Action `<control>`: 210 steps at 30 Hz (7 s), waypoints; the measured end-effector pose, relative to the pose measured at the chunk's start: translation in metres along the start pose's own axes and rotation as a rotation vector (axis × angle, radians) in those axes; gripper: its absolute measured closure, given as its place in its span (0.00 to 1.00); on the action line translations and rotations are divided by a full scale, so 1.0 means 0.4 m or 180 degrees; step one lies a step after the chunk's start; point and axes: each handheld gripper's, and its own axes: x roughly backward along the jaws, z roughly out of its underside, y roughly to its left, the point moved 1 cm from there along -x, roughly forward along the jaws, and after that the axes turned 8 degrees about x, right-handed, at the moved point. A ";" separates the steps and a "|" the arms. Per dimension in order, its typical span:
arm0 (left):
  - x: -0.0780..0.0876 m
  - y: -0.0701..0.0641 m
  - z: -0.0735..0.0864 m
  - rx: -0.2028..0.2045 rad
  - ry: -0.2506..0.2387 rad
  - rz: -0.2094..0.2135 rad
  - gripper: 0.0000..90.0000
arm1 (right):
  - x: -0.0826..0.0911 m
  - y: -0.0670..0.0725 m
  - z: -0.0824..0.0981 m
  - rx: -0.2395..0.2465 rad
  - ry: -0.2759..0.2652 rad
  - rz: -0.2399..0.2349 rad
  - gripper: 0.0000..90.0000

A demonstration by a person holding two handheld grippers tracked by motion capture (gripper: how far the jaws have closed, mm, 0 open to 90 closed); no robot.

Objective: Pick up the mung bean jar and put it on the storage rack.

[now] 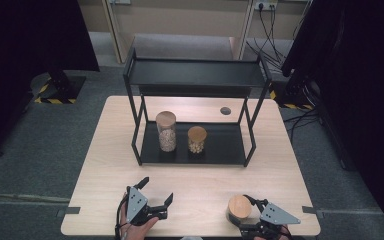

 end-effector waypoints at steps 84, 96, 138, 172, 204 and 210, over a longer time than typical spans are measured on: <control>-0.001 0.003 0.001 0.0025 0.0000 -0.0029 0.02 | -0.174 -0.129 -0.190 -0.0005 0.0000 0.0259 0.27; -0.001 0.004 0.001 0.0023 0.0003 -0.0029 0.02 | -0.228 -0.150 -0.214 -0.0033 0.0045 0.0388 0.27; 0.001 0.006 0.001 0.0018 -0.0016 -0.0028 0.02 | -0.373 -0.188 -0.241 -0.0121 0.0163 0.0813 0.27; 0.003 0.008 0.000 0.0016 -0.0021 -0.0023 0.02 | -0.457 -0.181 -0.227 -0.0224 0.0227 0.1100 0.27; 0.005 0.008 0.000 0.0015 -0.0044 -0.0010 0.02 | -0.434 -0.171 -0.201 -0.0350 0.0215 0.1109 0.13; 0.006 0.008 -0.001 0.0015 -0.0049 -0.0013 0.02 | -0.414 -0.145 -0.204 -0.0325 0.0182 0.1152 0.09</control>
